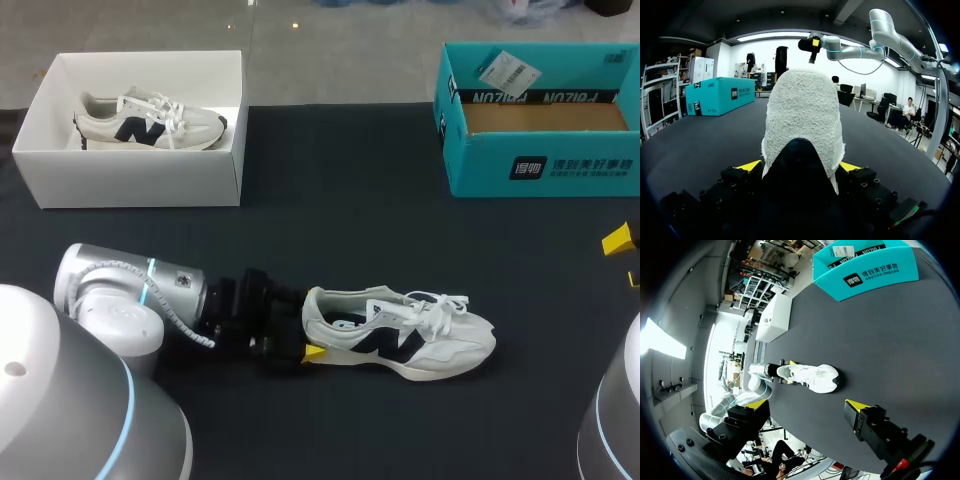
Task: Take the shoe out of the shoebox, open the shoe tongue, remove and reinsert the insole, then place the shoe into the shoebox
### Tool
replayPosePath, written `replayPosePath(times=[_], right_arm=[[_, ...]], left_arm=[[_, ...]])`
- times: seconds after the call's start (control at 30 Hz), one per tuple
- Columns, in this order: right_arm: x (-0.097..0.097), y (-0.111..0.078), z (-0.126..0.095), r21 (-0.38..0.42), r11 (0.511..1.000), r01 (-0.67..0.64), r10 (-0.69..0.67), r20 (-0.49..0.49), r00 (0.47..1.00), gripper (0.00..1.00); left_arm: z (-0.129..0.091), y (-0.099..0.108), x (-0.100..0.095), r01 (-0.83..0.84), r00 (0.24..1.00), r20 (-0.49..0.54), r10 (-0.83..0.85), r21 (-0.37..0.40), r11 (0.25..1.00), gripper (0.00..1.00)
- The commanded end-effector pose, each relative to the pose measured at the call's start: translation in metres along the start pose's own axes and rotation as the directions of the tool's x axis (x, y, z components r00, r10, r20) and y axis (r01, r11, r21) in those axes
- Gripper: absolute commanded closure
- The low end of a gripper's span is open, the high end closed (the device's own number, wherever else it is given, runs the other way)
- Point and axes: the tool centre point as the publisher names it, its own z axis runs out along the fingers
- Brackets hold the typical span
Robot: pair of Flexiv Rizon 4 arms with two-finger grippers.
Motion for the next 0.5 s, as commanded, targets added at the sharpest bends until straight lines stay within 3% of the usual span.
replayPosePath(times=[0.03,0.27,0.5], right_arm=[[0.0,-0.002,0.0,-0.002,1.0,0.0,0.0,0.002,1.0,0.0],[0.0,-0.002,0.0,-0.002,1.0,0.0,0.0,0.002,1.0,0.0],[0.0,-0.002,0.0,-0.002,1.0,0.0,0.0,0.002,1.0,0.0]], left_arm=[[0.004,0.003,0.0,-0.002,1.0,-0.002,0.002,0.003,1.0,1.0],[-0.01,-0.003,0.003,-0.021,0.999,0.03,0.021,0.005,1.0,1.0],[-0.019,0.004,0.005,0.008,1.0,0.028,-0.008,-0.005,1.0,1.0]])
